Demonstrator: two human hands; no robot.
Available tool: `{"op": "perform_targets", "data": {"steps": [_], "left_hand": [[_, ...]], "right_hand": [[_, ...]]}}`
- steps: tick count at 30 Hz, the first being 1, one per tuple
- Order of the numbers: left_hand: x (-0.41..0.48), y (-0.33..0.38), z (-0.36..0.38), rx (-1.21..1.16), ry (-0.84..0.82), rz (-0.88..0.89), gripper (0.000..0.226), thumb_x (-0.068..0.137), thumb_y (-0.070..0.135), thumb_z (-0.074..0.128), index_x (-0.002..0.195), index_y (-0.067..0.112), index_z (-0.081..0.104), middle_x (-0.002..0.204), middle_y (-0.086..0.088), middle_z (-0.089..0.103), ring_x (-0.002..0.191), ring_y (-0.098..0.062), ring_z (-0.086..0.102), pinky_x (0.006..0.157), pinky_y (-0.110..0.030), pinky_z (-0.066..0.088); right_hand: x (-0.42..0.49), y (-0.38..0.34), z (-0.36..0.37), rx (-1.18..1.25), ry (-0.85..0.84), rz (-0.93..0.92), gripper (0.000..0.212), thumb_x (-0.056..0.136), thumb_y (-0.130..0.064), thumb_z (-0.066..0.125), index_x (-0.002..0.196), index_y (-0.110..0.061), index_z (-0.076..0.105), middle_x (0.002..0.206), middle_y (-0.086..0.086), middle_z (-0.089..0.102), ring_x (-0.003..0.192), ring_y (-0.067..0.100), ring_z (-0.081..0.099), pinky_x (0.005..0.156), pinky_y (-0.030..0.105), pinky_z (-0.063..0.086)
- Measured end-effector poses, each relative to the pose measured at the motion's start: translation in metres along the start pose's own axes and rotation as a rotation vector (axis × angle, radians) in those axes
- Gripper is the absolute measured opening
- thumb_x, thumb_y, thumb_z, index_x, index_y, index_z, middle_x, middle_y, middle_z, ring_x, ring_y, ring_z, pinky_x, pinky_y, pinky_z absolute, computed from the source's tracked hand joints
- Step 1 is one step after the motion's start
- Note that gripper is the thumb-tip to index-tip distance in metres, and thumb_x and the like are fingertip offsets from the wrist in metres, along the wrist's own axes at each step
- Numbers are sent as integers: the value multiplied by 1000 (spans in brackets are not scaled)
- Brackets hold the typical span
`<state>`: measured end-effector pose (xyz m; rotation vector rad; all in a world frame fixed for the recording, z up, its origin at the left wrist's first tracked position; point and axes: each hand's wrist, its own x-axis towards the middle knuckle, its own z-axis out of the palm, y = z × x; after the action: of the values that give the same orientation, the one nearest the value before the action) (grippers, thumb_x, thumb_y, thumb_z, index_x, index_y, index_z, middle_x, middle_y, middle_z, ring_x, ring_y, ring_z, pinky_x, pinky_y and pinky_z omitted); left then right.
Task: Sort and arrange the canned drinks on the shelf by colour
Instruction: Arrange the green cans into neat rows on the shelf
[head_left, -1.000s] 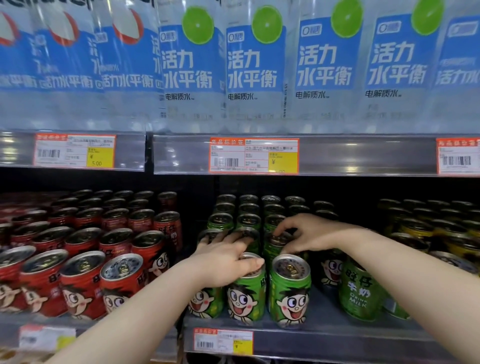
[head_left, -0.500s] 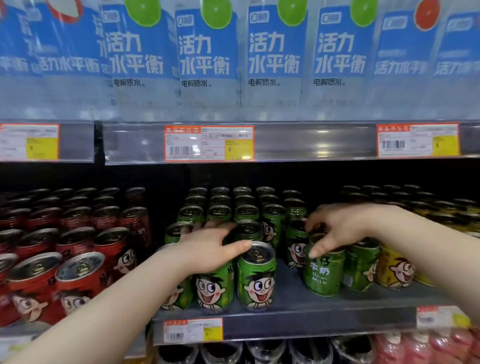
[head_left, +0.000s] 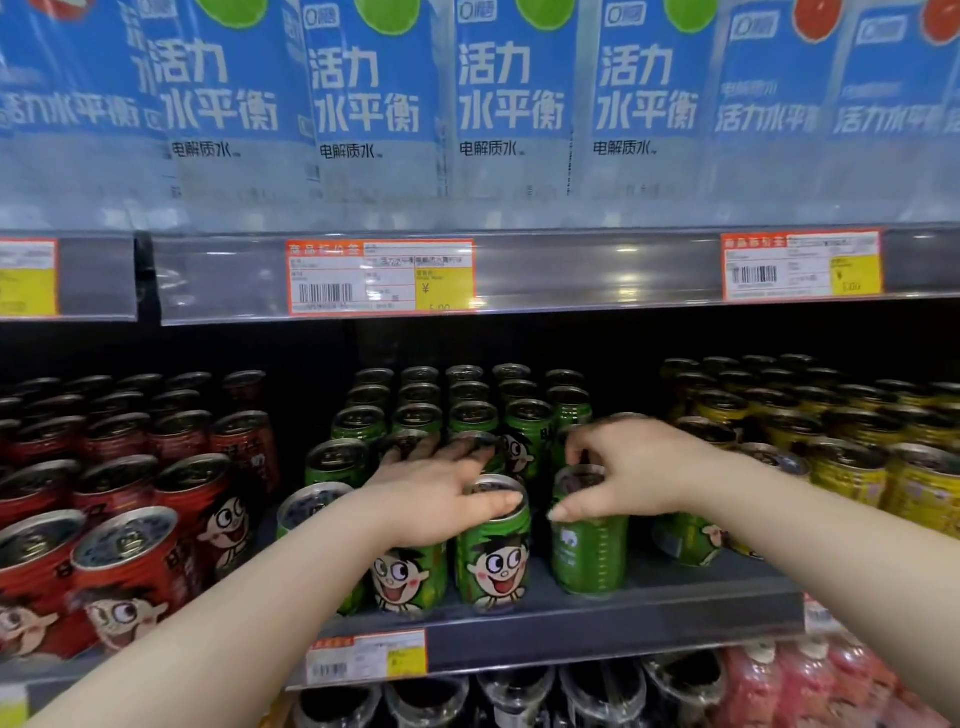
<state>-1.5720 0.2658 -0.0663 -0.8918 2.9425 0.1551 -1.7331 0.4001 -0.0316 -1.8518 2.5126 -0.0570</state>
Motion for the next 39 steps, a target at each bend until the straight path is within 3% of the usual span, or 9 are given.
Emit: {"op": "perform_targets", "data": {"steps": [8, 11, 15, 19, 21, 24, 29, 34, 39], "left_hand": [[-3, 1, -1, -1, -1, -2, 72, 85, 72, 21, 147, 39, 6, 158, 10, -3, 146, -23, -5, 115, -51, 2], [-4, 2, -2, -15, -2, -2, 71, 85, 72, 22, 147, 39, 8, 158, 11, -3, 146, -23, -5, 116, -51, 1], [-5, 3, -3, -21, -1, 3, 71, 86, 70, 23, 147, 38, 8, 158, 12, -3, 146, -22, -6, 115, -50, 1], [-6, 4, -4, -25, -4, 3, 71, 86, 70, 23, 147, 38, 8, 158, 13, -3, 146, -22, -6, 116, -50, 1], [-5, 3, -4, -24, -2, 5, 71, 86, 70, 23, 147, 38, 8, 158, 13, -3, 146, -22, -5, 115, -50, 2], [-5, 3, -3, -17, 2, 5, 72, 85, 71, 23, 147, 38, 9, 158, 13, -3, 146, -22, -5, 115, -49, 2], [-4, 2, -2, -33, -4, -5, 71, 86, 71, 23, 147, 38, 9, 158, 13, -4, 146, -22, -6, 115, -50, 0], [-3, 4, -2, -18, 4, -10, 71, 86, 70, 23, 147, 38, 9, 158, 12, -3, 146, -22, -6, 116, -50, 0], [-4, 3, -2, -24, 12, -8, 71, 86, 70, 24, 147, 38, 9, 158, 12, -3, 146, -22, -5, 115, -50, 0]], "right_hand": [[0, 1, -10, 92, -259, -149, 79, 73, -55, 68, 140, -39, 29, 145, -10, 36, 129, 12, 38, 106, 29, 35], [-1, -2, -8, 20, -197, -152, 69, 76, -50, 68, 136, -37, 36, 136, -8, 45, 119, 13, 45, 98, 27, 40], [4, -6, -4, -133, -82, -39, 80, 67, -76, 55, 130, -29, 45, 121, -3, 57, 107, 18, 53, 80, 28, 43], [2, 4, -14, 54, -264, -114, 79, 75, -57, 65, 142, -37, 29, 146, -9, 38, 129, 13, 39, 103, 27, 36], [1, 2, -13, 43, -233, -131, 75, 76, -51, 67, 141, -38, 30, 141, -8, 44, 122, 13, 45, 96, 25, 39], [5, -6, -4, -91, -81, -88, 76, 73, -72, 53, 136, -31, 40, 130, -2, 55, 116, 18, 52, 85, 27, 43], [4, 3, -8, 63, -222, -128, 82, 73, -63, 64, 142, -37, 28, 147, -8, 37, 131, 13, 39, 105, 27, 36], [5, -8, 0, -31, -101, -128, 76, 73, -68, 58, 135, -29, 41, 132, -2, 52, 116, 17, 51, 86, 25, 42], [8, 8, -18, 180, -183, -90, 84, 64, -79, 43, 137, -37, 39, 135, -8, 50, 115, 10, 50, 97, 24, 42]]}}
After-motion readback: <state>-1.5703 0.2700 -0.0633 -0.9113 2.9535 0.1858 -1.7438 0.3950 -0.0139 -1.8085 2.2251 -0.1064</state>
